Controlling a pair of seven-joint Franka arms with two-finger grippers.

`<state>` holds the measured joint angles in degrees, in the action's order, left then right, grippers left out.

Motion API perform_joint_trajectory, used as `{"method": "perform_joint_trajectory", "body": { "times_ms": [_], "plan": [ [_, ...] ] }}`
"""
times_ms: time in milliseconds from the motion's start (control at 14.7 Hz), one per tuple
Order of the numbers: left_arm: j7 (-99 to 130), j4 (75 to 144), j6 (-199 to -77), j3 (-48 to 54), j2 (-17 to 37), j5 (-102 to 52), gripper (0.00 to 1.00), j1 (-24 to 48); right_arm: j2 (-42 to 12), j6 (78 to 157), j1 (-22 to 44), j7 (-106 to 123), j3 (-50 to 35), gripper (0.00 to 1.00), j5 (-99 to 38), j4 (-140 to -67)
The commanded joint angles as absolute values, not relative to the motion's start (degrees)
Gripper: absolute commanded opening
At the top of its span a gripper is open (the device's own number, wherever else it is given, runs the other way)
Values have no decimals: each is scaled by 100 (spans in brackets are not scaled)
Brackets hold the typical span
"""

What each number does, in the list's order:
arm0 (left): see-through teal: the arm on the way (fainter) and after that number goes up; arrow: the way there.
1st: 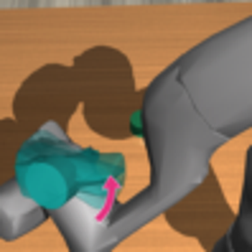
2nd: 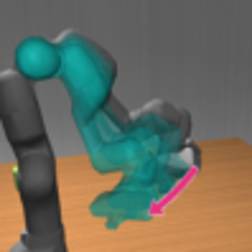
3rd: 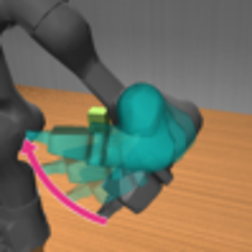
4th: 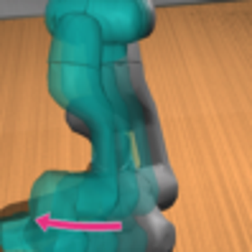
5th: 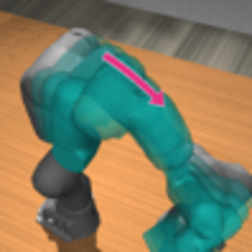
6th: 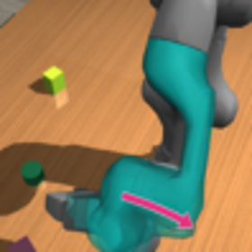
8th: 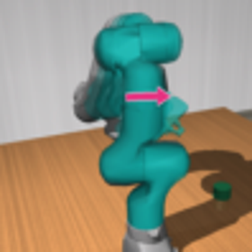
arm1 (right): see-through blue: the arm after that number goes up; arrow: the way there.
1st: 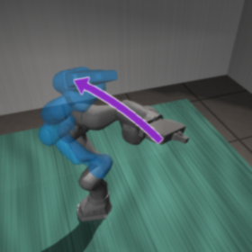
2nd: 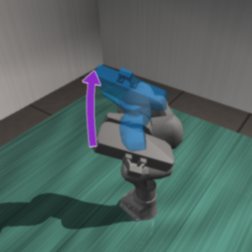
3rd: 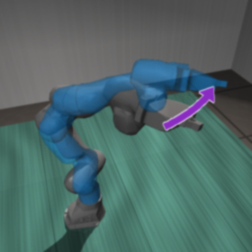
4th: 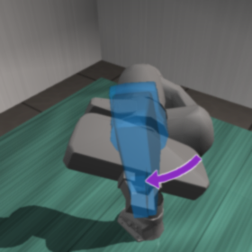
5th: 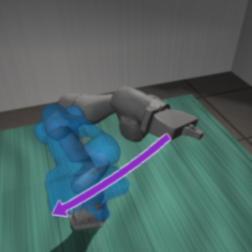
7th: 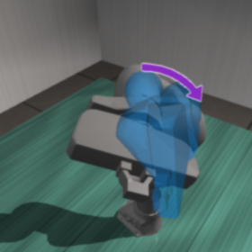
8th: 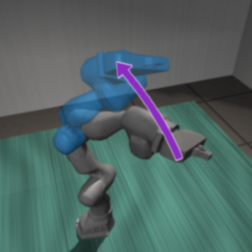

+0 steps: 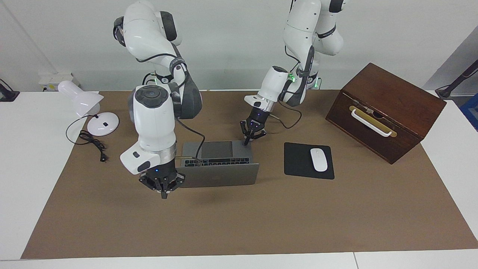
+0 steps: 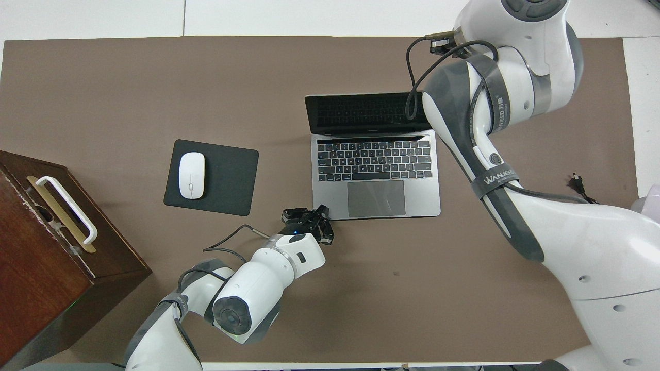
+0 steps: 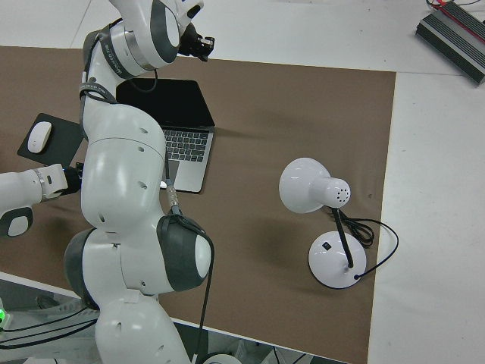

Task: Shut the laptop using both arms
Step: 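Push the laptop lid down toward the keyboard with the right gripper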

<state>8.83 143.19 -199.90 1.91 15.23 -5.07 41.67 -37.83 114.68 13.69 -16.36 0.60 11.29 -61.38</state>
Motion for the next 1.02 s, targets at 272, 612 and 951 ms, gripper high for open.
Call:
{"method": "perform_joint_trajectory", "body": {
  "times_ms": [272,612,951],
  "plan": [
    [721,14265,-20074,105,1863,-545,0,4184,-3814,11786,1590,-1433,26,0,1336,-6100],
    [729,14265,-20074,105,1863,-545,0,4184,-3832,12094,1907,-1441,26,0,1424,-6091],
    [738,14265,-20074,105,1872,-545,0,4184,-3832,12339,2057,-1485,9,0,1328,-6126]
  ]
}}
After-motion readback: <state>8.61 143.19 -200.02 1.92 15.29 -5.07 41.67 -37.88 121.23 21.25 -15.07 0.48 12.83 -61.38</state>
